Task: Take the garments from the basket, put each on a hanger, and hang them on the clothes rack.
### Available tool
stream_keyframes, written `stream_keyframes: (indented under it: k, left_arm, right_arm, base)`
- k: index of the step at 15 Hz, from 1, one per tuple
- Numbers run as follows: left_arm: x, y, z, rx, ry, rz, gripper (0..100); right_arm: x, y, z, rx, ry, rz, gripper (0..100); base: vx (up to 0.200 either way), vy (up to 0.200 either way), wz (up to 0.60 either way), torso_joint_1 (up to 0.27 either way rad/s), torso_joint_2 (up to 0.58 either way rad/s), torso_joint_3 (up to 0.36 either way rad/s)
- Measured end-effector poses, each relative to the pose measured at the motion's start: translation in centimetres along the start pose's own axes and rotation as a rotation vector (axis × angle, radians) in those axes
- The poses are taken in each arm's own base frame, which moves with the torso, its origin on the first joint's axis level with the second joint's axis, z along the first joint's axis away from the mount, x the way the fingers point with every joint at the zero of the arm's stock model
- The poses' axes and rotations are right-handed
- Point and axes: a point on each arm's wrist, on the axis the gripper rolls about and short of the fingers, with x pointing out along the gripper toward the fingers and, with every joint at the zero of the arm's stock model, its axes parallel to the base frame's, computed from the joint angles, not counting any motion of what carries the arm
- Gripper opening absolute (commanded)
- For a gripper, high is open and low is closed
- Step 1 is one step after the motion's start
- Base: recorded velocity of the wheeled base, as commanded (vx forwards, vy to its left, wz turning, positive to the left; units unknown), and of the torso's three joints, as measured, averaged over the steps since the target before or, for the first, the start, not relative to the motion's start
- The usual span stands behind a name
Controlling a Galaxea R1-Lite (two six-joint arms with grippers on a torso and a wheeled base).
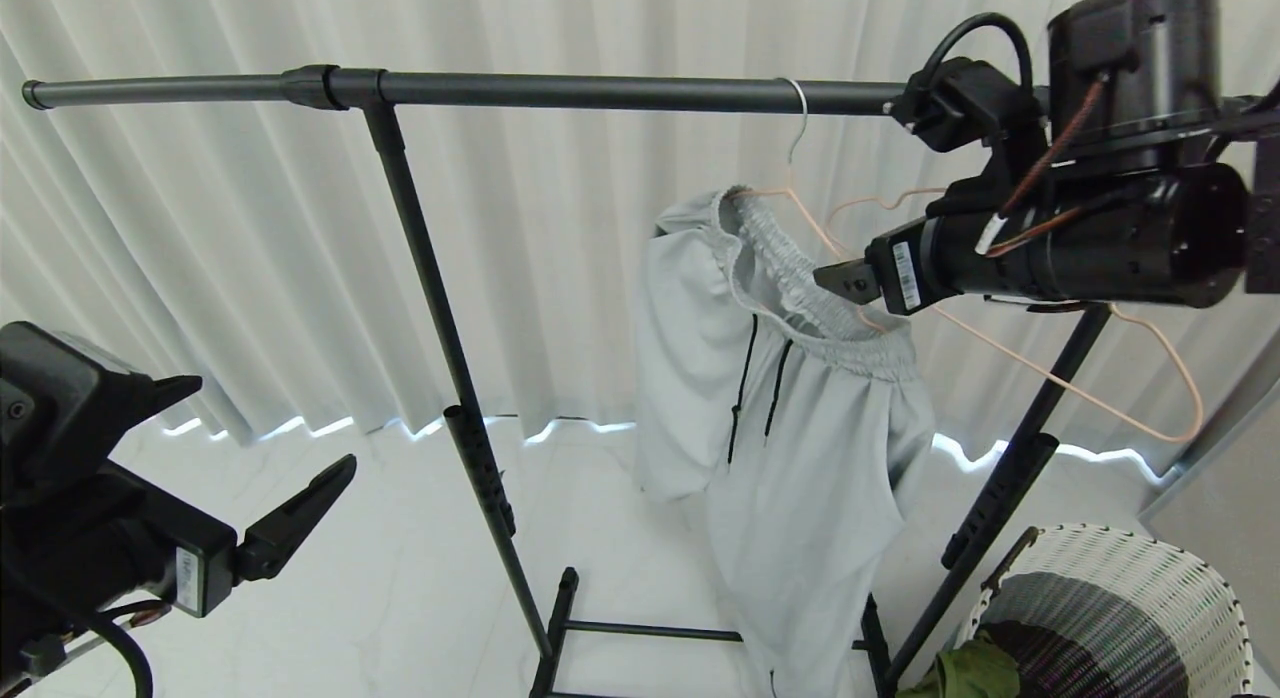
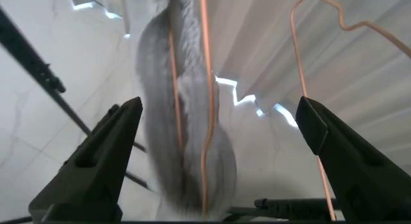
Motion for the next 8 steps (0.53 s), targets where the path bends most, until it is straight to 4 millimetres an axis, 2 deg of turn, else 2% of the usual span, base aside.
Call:
stream_keyframes:
  k: [1, 4, 8]
  left_arm:
    - [-0.1, 0.0, 0.0, 0.000, 0.000, 0.004, 100]
    - [-0.3, 0.2, -0.4, -0.002, 0.022, 0.042, 100]
    - [-0.9, 0.6, -1.0, -0.011, 0.036, 0.086, 100]
  right_arm:
    - [-1.2, 0.1, -0.2, -0.005, -0.004, 0.012, 100]
    - [-5.3, -0.6, -1.6, -0.029, -0.012, 0.015, 100]
    - [-9.2, -4.1, -5.8, -0.197, 0.069, -0.126, 100]
  base:
    - [0.000, 0.000, 0.00, 0.000, 0.00, 0.000]
    - [-0.200, 0.000, 0.00, 0.010, 0.01, -0.001]
    - [-0.200, 0.000, 0.00, -0.002, 0.00, 0.004]
